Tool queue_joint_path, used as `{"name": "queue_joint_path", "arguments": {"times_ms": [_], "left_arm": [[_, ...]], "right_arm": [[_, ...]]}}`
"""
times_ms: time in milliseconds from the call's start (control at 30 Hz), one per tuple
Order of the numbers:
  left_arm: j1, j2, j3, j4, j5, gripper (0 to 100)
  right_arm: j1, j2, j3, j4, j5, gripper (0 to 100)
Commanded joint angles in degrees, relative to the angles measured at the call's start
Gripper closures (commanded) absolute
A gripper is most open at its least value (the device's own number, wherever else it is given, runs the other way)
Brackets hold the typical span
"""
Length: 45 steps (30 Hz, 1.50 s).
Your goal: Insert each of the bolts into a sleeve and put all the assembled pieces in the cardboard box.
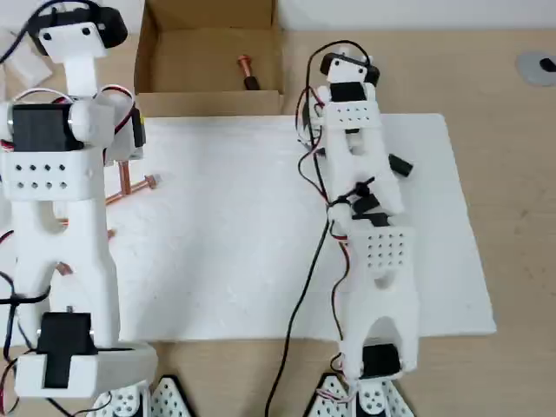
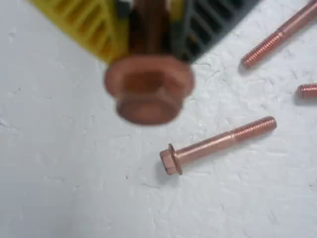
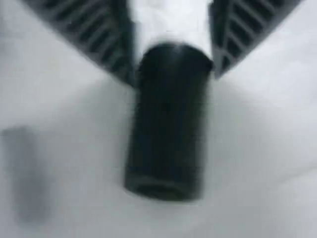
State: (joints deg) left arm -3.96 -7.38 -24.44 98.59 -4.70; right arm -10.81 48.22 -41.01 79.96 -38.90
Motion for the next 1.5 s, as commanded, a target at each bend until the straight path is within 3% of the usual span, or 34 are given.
{"name": "queue_joint_path", "arguments": {"times_ms": [0,267,500,667,1167,1467], "left_arm": [[0.7,-2.7,-0.4,0.1,0.0,99],[0.7,-2.7,-0.7,0.1,0.0,99],[0.8,-2.7,-0.9,0.1,0.0,99],[0.9,-2.8,-0.9,0.0,0.0,99],[1.0,-4.3,-0.8,-0.3,-0.1,99],[9.6,-11.9,-0.9,-0.4,-3.3,99]], "right_arm": [[-1.7,-0.5,-2.9,0.3,-0.3,98.8],[-1.7,-0.7,-8.6,4.8,0.1,98.8],[-1.7,-2.2,-38.5,21.5,1.7,98.9],[-1.5,-4.4,-54.8,22.5,7.4,98.9],[-3.2,-29.5,-53.9,22.5,32.0,98.9],[-10.4,-45.4,-53.4,22.5,38.5,98.9]]}}
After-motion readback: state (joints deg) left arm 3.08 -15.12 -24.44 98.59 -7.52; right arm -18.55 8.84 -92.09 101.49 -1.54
